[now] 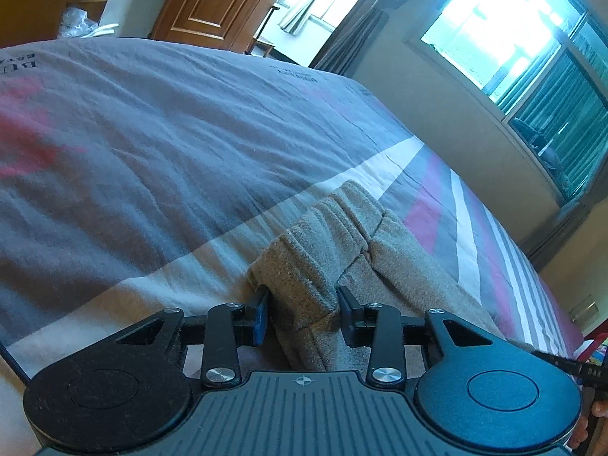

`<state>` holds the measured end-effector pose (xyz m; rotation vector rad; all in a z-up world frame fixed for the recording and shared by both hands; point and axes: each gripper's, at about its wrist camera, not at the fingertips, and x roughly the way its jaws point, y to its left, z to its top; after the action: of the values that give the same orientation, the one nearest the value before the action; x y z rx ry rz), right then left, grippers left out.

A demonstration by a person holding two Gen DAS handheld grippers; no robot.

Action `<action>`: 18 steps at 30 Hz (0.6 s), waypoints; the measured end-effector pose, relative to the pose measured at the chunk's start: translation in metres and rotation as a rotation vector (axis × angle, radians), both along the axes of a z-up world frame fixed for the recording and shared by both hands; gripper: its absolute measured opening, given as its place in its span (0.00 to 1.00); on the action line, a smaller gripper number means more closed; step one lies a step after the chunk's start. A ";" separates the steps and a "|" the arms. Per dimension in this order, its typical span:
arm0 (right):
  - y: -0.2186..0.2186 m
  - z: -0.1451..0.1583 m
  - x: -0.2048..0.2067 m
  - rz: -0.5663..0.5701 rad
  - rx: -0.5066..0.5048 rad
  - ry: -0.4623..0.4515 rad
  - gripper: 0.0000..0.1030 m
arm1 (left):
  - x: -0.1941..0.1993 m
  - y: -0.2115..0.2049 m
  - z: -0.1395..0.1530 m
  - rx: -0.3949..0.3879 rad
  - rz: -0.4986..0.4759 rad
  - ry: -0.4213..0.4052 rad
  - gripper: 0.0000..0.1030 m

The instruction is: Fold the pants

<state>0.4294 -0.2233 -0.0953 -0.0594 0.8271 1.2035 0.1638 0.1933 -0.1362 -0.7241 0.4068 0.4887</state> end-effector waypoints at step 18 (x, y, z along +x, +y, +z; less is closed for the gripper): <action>-0.011 0.000 -0.025 -0.344 -0.038 -0.166 0.19 | -0.040 0.005 0.019 0.091 0.021 -0.007 0.51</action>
<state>0.4046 -0.2339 -0.0952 -0.0452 0.6816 0.8472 0.1238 0.1987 -0.1173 -0.6428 0.3682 0.5211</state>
